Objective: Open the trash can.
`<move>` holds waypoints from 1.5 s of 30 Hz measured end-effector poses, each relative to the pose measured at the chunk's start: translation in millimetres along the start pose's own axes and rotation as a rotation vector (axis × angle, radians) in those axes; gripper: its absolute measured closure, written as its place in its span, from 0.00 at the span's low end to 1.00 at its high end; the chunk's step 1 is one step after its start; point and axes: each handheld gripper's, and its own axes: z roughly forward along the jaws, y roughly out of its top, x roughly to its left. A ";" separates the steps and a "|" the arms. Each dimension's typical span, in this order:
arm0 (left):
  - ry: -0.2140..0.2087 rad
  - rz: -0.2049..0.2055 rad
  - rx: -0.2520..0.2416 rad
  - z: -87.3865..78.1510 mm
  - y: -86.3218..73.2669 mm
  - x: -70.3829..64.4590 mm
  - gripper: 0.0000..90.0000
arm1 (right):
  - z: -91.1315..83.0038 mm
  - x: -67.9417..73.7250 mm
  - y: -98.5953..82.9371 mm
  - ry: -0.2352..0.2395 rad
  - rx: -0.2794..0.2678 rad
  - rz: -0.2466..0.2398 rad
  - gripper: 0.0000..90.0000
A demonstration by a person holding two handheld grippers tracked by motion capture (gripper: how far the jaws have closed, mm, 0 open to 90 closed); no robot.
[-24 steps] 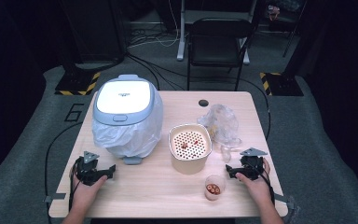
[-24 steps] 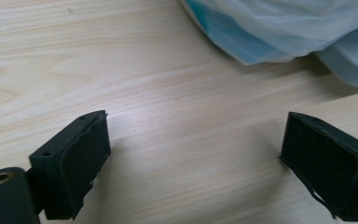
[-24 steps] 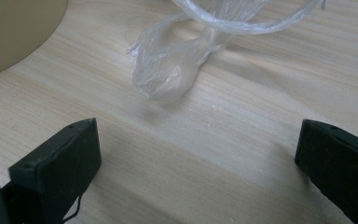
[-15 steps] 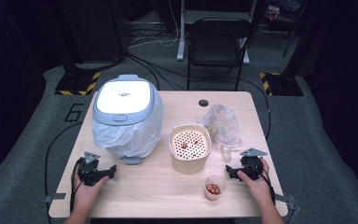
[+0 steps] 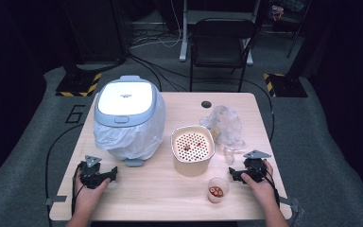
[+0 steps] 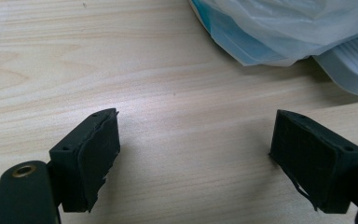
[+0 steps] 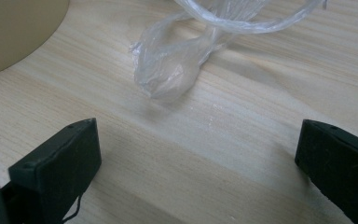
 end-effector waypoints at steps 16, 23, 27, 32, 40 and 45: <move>-0.043 -0.082 -0.031 -26.4 14.3 -35.2 0.51 | -0.1 0.1 0.0 -0.002 0.002 -0.001 0.00; -0.075 -0.033 -0.080 -26.1 26.5 -72.7 0.61 | -0.1 0.0 -0.1 -0.005 0.002 -0.002 0.00; -0.092 -0.007 -0.082 -21.8 34.0 -80.1 0.67 | -0.1 0.1 0.0 -0.002 0.002 -0.001 0.00; -0.067 -0.024 -0.068 -10.6 38.2 -84.2 0.70 | -0.1 0.1 -0.1 -0.002 0.002 -0.001 0.00; -0.014 -0.025 -0.088 3.1 36.2 -94.4 0.69 | -0.1 0.1 0.0 -0.003 0.002 -0.001 0.00; 0.008 -0.023 -0.108 4.6 34.0 -96.0 0.65 | -0.1 -0.1 -0.1 -0.005 0.002 -0.003 0.00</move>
